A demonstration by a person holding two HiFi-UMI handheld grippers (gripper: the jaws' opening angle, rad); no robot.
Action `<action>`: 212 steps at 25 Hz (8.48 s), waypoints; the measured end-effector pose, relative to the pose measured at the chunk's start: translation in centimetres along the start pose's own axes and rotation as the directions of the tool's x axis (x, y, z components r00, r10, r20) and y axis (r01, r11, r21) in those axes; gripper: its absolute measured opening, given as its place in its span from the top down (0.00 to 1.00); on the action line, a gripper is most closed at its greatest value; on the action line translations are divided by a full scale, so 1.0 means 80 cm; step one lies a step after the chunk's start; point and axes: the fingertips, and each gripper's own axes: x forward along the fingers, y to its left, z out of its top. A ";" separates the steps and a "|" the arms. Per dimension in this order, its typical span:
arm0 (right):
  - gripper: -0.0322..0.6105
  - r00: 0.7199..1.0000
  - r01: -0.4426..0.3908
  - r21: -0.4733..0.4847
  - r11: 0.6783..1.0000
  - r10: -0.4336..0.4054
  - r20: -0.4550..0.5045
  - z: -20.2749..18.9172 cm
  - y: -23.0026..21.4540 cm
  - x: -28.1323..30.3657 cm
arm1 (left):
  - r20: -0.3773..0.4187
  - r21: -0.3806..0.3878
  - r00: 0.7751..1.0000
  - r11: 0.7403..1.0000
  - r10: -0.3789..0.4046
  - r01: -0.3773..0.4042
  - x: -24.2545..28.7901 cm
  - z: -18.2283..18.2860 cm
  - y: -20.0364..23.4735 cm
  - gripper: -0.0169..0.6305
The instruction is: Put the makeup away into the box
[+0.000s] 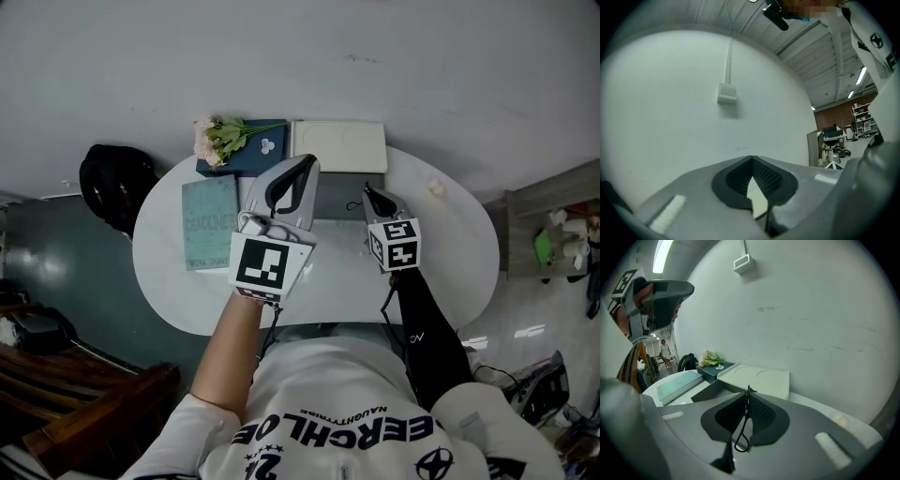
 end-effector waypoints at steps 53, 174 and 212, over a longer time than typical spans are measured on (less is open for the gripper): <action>0.70 0.987 0.048 -0.048 0.998 -0.041 0.154 0.068 -0.020 -0.040 | 0.007 -0.051 1.000 0.999 -0.018 0.018 0.009 -0.003 0.004 0.97; 0.57 0.868 0.352 0.016 0.936 -0.333 0.370 0.150 -0.041 -0.252 | 0.096 0.006 0.984 0.989 -0.151 0.151 0.037 0.034 -0.069 0.97; 0.57 0.995 -0.088 -0.149 0.985 0.078 -0.069 0.054 0.157 0.026 | 0.017 -0.018 0.991 0.991 0.134 -0.134 -0.080 -0.033 0.114 0.97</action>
